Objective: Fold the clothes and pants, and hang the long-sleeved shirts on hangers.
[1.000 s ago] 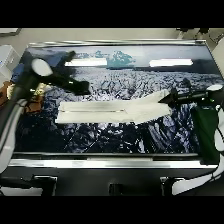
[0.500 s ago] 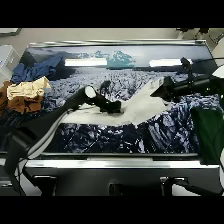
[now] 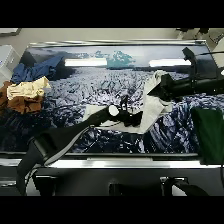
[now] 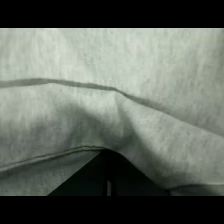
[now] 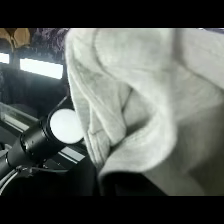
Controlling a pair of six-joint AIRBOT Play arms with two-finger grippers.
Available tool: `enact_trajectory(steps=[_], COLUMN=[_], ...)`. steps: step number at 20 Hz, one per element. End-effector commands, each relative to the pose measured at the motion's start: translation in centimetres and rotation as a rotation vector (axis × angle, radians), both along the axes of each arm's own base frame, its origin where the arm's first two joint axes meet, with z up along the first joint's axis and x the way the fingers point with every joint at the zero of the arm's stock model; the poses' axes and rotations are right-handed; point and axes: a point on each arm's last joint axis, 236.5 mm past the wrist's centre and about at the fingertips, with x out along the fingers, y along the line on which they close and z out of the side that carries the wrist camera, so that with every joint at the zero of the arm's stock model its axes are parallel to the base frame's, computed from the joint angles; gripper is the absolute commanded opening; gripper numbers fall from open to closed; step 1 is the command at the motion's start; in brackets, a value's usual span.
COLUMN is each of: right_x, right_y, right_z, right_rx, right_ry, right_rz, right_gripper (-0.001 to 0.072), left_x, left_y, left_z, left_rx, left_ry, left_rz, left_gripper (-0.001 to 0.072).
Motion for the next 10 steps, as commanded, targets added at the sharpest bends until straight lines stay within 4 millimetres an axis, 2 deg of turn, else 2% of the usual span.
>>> enact_trajectory(steps=[1, 3, 5, 7, 10], right_x=[0.5, 1.6, 2.7, 3.5, 4.6], right_y=[-0.9, -0.9, -0.6, 1.1, 6.8], right_z=[-0.4, -0.8, -1.9, -3.6, -6.0], right_rx=[-0.050, -0.041, -0.021, -0.014, 0.036], right_ry=[-0.014, -0.019, 0.003, 0.026, 0.042], right_rz=[-0.040, -0.061, -0.065, -0.031, 0.035], right_gripper=[0.0048, 0.0048, 0.0048, 0.0048, 0.0049], left_x=[1.4, 4.0, 6.7, 9.4, 13.1], left_y=[-1.5, 0.7, 4.6, 10.3, 20.9], left_z=[1.0, 1.1, 1.4, 2.4, 6.3], left_rx=[-0.068, -0.064, -0.033, 0.056, 0.235], left_ry=[0.005, -0.009, -0.045, -0.131, -0.265], left_rz=[0.125, 0.142, 0.096, 0.029, 0.008], left_gripper=[0.0021, 0.0020, 0.0019, 0.0019, 0.0019])
